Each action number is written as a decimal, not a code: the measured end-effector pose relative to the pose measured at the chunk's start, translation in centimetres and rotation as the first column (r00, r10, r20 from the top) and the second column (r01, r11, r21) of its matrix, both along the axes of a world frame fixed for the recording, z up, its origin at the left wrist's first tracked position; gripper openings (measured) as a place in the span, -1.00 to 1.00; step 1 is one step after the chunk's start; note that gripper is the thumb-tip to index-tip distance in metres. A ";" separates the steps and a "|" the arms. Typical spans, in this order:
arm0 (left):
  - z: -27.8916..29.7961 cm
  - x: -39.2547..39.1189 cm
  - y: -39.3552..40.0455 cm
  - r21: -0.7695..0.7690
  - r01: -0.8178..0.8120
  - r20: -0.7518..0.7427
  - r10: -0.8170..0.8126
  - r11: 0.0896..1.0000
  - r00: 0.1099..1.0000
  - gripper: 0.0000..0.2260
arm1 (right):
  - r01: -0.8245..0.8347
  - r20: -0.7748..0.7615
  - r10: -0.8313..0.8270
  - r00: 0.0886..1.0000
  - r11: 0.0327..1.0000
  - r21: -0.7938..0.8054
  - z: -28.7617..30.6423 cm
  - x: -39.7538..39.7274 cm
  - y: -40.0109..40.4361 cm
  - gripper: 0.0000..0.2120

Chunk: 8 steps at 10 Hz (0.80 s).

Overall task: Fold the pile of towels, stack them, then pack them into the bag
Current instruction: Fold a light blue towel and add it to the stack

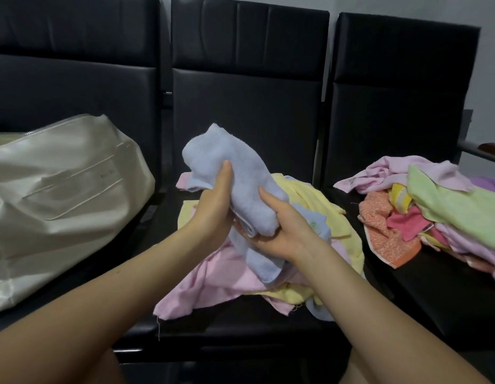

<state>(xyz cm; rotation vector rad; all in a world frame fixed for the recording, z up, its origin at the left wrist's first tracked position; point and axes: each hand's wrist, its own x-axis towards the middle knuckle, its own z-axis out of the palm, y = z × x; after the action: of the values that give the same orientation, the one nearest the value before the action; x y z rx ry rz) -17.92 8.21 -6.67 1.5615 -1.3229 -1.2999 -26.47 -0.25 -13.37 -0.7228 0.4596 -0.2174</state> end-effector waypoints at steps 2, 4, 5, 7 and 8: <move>-6.5 4.0 2.4 -0.184 -0.948 -0.761 0.572 0.260 0.305 -0.60 | 0.116 0.011 -0.125 0.992 0.881 -0.459 1.6 2.4 -2.1 -0.91; -3.6 11.0 2.1 -0.225 -0.965 -0.575 0.782 0.131 0.240 -0.62 | 0.099 -0.049 -0.215 0.975 0.624 -0.775 6.2 8.8 -5.1 -0.66; -3.2 14.7 1.7 -0.309 -0.944 -0.454 0.854 0.118 0.255 -0.60 | 0.040 -0.119 -0.237 0.964 0.572 -0.819 7.1 13.4 -6.3 -0.64; -5.2 22.4 -0.5 -0.359 -0.929 -0.305 0.928 0.095 0.213 -0.57 | -0.013 -0.187 -0.238 0.953 0.585 -0.811 5.4 22.7 -7.6 -0.69; -8.5 26.1 -1.3 -0.351 -0.931 -0.157 0.974 0.099 0.163 -0.54 | -0.083 -0.290 -0.237 0.927 0.625 -0.777 2.2 26.6 -8.6 -0.63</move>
<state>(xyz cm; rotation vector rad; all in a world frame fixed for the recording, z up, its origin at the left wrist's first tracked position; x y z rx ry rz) 8.15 6.89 -15.14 1.6655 -0.2334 -0.0328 0.17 -8.83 -11.14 -1.6409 0.7736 -0.3780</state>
